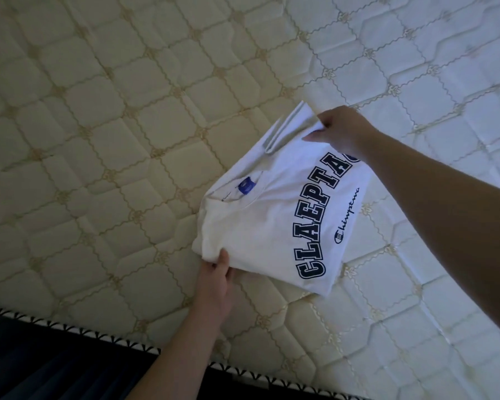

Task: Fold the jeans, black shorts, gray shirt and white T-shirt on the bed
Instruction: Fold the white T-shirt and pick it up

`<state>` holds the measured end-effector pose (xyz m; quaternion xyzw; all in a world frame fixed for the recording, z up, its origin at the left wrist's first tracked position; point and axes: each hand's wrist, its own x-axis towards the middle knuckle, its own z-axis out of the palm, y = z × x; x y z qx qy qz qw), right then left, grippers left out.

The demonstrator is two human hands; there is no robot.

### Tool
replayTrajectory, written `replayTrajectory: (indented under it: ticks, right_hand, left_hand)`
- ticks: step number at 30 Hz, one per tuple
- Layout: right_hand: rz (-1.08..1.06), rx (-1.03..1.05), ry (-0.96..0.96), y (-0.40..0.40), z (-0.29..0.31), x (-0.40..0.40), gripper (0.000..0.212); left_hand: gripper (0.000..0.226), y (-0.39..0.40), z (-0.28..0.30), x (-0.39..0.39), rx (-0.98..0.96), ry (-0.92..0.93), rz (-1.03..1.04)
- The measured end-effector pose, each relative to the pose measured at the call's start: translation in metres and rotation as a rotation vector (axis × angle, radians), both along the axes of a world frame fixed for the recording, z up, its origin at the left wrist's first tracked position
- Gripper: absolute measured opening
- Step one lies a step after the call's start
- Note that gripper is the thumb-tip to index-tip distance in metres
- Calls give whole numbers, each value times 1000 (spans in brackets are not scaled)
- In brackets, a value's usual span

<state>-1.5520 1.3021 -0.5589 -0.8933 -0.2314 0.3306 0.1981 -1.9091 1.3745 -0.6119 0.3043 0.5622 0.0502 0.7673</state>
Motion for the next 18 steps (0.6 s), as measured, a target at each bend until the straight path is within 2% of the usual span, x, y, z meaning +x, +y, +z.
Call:
replayTrajectory:
  ticks: [2, 4, 9, 12, 18]
  right_hand:
    - [-94, 109, 51, -25, 22, -10, 13]
    - [-190, 230, 100, -53, 47, -21, 5]
    - [-437, 521, 92, -133, 125, -65, 9]
    - [-612, 628, 58, -184, 170, -104, 10]
    - [-848, 686, 261, -297, 241, -175, 48]
  left_hand:
    - [44, 1, 19, 6, 86, -37, -47]
    - [47, 4, 40, 11, 174, -82, -103]
    - [29, 18, 112, 23, 411, -184, -307]
    - [30, 26, 163, 24, 590, -140, -460]
    - [35, 33, 270, 31, 767, -216, -529]
